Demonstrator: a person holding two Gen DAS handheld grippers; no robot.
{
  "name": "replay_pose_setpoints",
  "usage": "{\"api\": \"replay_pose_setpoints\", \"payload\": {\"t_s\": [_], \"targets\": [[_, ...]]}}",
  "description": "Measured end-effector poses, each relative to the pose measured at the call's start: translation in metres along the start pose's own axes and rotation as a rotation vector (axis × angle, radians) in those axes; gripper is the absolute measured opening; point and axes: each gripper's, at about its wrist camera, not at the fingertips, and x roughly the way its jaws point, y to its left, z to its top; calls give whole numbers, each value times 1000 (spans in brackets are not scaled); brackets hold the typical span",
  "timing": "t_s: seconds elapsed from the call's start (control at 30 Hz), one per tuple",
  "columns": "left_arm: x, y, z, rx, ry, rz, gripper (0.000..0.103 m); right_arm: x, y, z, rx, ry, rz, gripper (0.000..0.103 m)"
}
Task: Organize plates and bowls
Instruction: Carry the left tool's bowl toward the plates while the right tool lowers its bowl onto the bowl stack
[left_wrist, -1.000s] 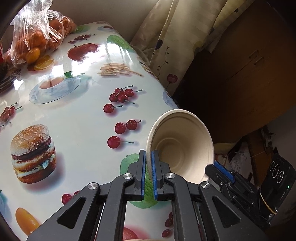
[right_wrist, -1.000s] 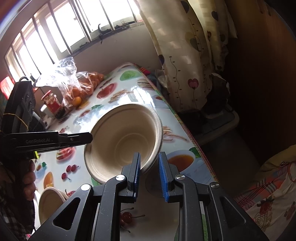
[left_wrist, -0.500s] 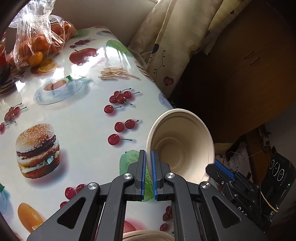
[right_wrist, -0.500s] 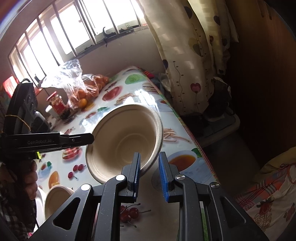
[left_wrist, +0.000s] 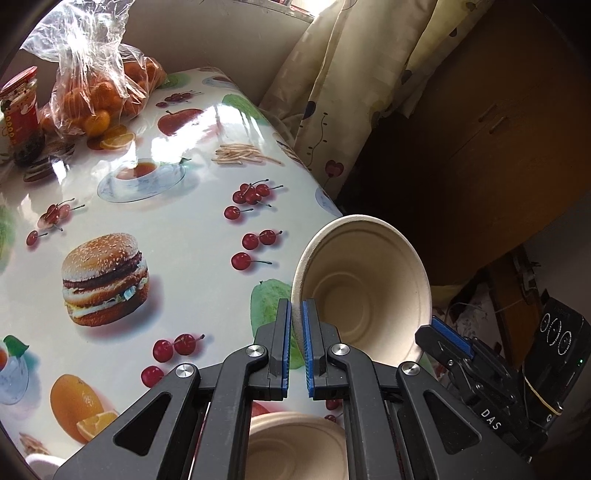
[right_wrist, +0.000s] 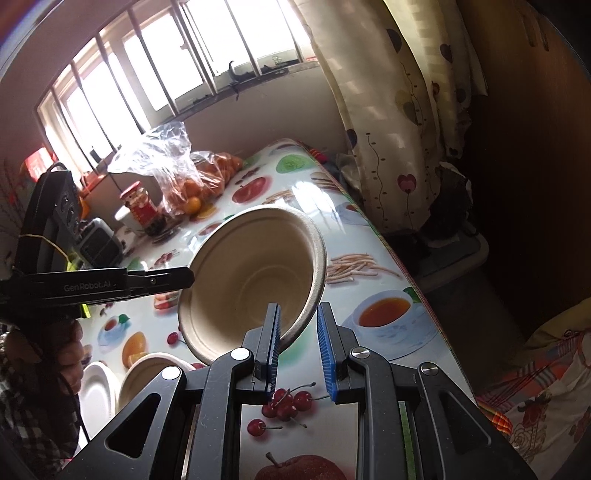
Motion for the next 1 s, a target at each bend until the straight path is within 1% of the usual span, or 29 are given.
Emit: {"api": "replay_pose_setpoints", "payload": {"t_s": [0.57, 1.0], "targets": [[-55, 14, -42, -8, -57, 15, 6, -37, 48, -26, -63, -23, 56, 21], [-76, 27, -76, -24, -58, 28, 6, -46, 69, -54, -79, 1, 91, 21]]}}
